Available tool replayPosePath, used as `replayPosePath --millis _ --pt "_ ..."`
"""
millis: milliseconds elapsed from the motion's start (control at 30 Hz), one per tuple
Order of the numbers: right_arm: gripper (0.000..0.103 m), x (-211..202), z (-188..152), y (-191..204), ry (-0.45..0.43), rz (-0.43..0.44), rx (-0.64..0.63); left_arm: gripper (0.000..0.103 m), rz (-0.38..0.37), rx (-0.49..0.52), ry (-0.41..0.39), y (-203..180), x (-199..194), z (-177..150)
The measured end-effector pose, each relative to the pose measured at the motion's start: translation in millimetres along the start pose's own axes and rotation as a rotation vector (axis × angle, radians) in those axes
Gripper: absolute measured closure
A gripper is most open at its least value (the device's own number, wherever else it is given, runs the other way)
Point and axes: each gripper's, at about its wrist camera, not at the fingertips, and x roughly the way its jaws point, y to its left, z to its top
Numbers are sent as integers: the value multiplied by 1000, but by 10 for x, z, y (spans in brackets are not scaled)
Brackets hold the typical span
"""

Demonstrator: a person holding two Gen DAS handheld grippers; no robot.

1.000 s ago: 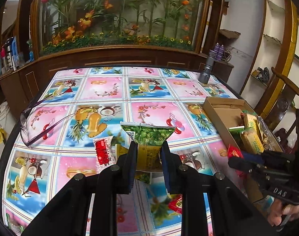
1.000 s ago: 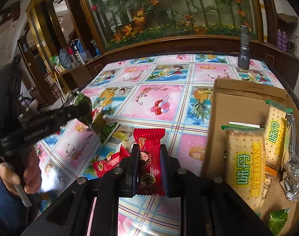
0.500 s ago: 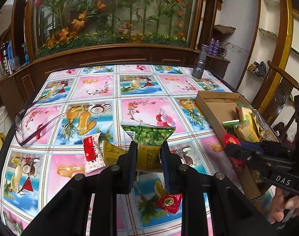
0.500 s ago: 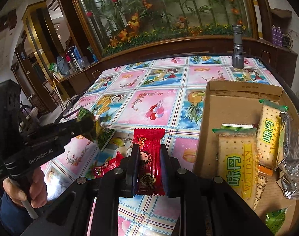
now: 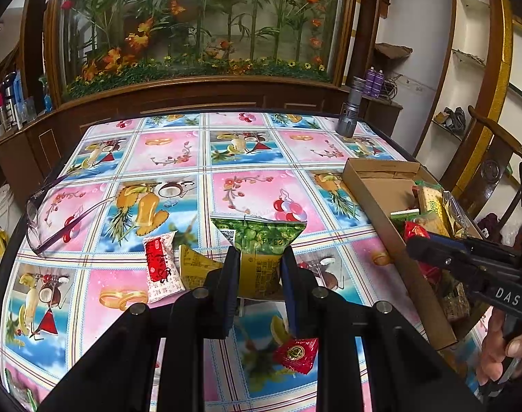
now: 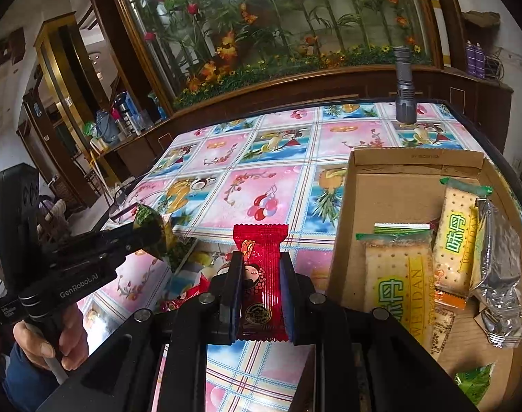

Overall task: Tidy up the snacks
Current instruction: 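Carry the green-topped packet and red candy over the cardboard box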

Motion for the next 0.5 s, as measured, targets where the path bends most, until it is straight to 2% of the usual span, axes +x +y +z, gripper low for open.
replayPosePath --millis 267,500 --pt "82 -62 54 -103 -21 -12 32 81 -14 10 -10 -82 -38 11" --pt "82 -175 110 -249 -52 -24 77 81 -49 29 -14 -300 -59 -1"
